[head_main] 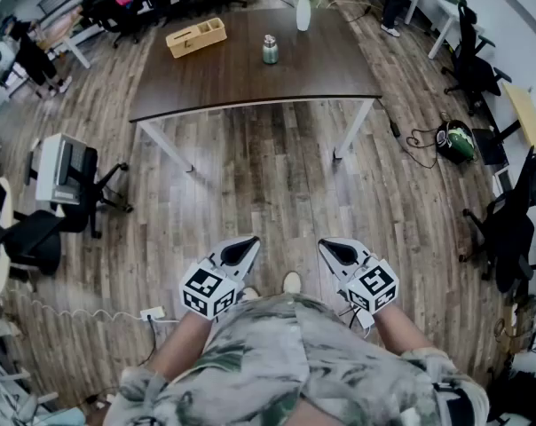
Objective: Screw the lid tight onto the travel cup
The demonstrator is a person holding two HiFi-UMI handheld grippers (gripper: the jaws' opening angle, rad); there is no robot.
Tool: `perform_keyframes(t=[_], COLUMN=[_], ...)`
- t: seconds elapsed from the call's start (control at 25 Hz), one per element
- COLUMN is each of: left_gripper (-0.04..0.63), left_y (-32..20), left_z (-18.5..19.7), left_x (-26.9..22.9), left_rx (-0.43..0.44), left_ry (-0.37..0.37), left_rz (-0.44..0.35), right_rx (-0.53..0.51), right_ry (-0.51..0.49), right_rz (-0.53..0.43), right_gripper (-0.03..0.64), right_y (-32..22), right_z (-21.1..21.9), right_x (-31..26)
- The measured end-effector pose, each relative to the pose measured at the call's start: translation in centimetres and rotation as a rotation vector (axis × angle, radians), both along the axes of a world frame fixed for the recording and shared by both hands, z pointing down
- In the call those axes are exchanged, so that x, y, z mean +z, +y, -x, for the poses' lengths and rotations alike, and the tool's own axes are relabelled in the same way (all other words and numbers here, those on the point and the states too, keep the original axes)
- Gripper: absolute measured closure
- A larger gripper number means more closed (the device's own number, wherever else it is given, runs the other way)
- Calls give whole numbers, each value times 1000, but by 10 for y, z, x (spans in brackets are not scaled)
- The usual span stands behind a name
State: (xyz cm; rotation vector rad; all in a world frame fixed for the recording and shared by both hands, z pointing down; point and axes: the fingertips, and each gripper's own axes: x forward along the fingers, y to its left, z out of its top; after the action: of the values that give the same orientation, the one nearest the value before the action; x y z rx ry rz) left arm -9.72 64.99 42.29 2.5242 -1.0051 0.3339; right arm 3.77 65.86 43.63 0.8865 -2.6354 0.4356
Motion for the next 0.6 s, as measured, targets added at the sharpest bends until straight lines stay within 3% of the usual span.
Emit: perform_keyframes(t=[0.4, 0.6], left_gripper=[572, 572], left_y=[-30, -36], left_z=[-19, -31], left_x=[-2, 1], left_rx=[-23, -33], left_ry=[-27, -38], left_rz=[-42, -37], right_rx=[-8, -12], right_ry=[-7, -14], right_rz=[-65, -54], right_gripper=[597, 597], right_y=[-34, -36], right_z=[-22, -35], right_x=[-6, 1])
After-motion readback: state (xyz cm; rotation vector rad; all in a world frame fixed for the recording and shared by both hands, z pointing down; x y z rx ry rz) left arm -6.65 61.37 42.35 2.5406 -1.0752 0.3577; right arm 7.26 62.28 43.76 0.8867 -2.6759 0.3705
